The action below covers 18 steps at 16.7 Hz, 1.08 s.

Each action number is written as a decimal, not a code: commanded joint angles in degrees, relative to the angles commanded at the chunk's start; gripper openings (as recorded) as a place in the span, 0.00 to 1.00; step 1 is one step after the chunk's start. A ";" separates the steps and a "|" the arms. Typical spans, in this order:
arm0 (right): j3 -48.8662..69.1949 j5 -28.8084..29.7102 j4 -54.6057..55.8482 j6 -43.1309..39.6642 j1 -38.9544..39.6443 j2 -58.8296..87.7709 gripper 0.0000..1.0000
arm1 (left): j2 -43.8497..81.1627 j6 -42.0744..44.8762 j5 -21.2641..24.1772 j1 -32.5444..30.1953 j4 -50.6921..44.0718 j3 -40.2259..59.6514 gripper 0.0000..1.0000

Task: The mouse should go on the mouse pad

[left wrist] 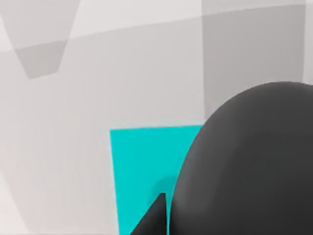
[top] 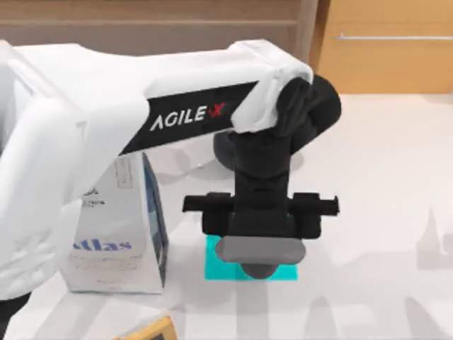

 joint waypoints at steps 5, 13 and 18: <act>0.00 0.00 0.00 0.00 0.00 0.00 1.00 | 0.21 -0.85 -1.73 0.97 4.10 -1.57 0.00; 0.00 0.00 0.00 0.00 0.00 0.00 1.00 | 0.98 -1.95 -5.90 2.33 7.84 -2.03 0.00; 0.00 0.00 0.00 0.00 0.00 0.00 1.00 | 0.98 -1.95 -5.90 2.33 7.84 -2.03 0.38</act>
